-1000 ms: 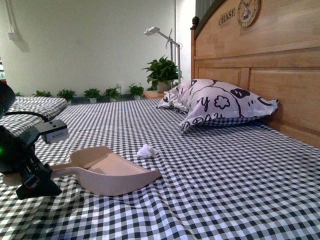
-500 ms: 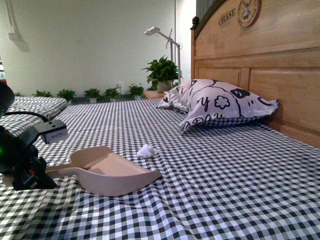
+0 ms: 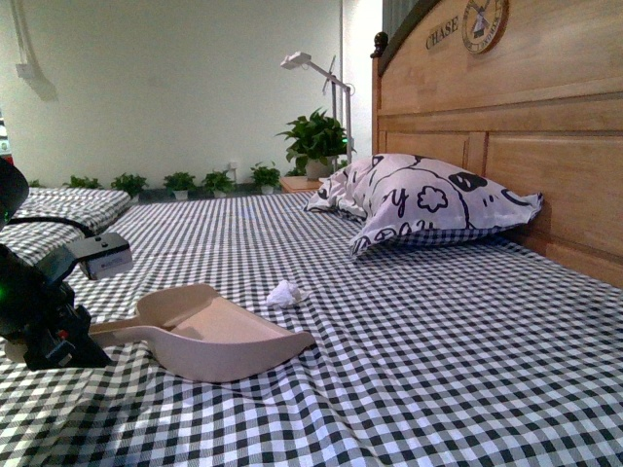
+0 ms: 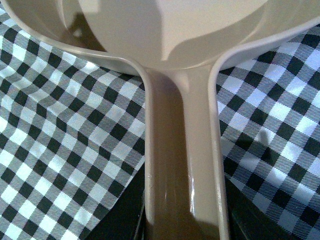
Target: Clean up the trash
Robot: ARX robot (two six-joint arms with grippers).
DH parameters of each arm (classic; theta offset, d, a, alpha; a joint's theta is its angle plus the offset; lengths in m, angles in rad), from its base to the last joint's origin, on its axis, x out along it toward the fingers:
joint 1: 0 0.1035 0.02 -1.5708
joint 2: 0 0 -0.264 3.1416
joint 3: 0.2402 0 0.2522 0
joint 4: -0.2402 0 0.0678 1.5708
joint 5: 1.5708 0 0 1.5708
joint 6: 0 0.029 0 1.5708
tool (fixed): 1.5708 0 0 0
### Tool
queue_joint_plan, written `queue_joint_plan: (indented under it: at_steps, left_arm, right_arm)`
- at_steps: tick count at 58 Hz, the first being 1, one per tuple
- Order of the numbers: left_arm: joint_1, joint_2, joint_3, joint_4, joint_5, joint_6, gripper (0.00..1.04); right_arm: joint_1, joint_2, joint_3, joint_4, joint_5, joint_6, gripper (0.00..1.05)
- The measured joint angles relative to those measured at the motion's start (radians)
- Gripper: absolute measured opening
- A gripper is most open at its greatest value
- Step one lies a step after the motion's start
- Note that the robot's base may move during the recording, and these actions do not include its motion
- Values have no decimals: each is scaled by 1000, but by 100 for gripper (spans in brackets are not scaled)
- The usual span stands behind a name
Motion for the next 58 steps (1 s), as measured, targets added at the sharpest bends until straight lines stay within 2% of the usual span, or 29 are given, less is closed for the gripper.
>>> queue_joint_plan:
  at_steps: [8,10,15,20,22,26,32,39,50,58]
  left_arm:
    - [0,0,0,0,0,0,27]
    - [0,0,0,0,0,0,27]
    - [0,0,0,0,0,0,27]
    - [0,0,0,0,0,0,27]
    - [0,0,0,0,1,0,26]
    - [0,0,0,0,1,0,26]
    - [0,0,0,0,0,0,26]
    - [0,0,0,0,1,0,26]
    - [0,0,0,0,1,0,26]
    - [0,0,0,0,1,0,26]
  right_arm:
    - [0,0,0,0,0,0,21]
    - [-6,14,19,-65,-18,31,21]
    - [-62,82,145,-375,-148,139,21]
    - [-138,181,206,-494,-274,181,21]
    - [-185,258,230,-481,-354,183,21]
    - [-240,375,284,-430,-446,167,21]
    - [-291,565,383,-354,-510,117,21]
    - [-306,844,578,-309,-570,63,21]
    - [-279,1213,846,-292,-542,-59,21]
    - [-272,1357,966,-294,-510,-101,21]
